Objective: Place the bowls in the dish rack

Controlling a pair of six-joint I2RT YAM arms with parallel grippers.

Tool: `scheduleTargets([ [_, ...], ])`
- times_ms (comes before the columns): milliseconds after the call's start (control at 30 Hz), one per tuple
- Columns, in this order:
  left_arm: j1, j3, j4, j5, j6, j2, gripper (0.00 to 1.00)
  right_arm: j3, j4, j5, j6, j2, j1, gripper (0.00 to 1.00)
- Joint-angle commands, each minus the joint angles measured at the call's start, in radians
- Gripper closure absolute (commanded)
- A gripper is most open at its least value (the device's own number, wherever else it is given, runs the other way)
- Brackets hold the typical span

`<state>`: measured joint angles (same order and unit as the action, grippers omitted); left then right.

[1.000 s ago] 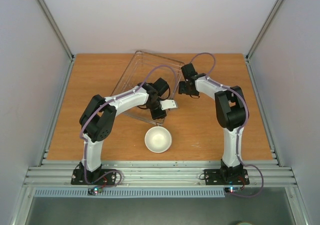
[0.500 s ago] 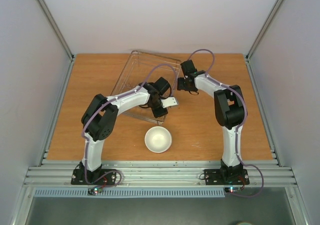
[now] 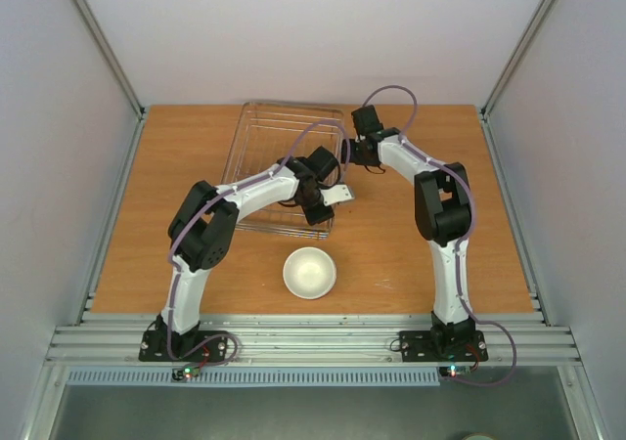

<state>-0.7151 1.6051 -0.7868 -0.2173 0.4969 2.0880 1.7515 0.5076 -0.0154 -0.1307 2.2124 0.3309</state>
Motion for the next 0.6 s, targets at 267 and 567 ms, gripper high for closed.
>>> scheduleTargets([
  [267,-0.014,0.082,0.04,0.002,-0.01,0.054,0.99,-0.235,-0.161,-0.107,0.078,-0.154,-0.015,0.18],
  [567,-0.021,0.113,0.06,-0.02,-0.062,0.066,1.0,-0.34,-0.196,-0.132,0.084,-0.258,-0.016,0.18],
])
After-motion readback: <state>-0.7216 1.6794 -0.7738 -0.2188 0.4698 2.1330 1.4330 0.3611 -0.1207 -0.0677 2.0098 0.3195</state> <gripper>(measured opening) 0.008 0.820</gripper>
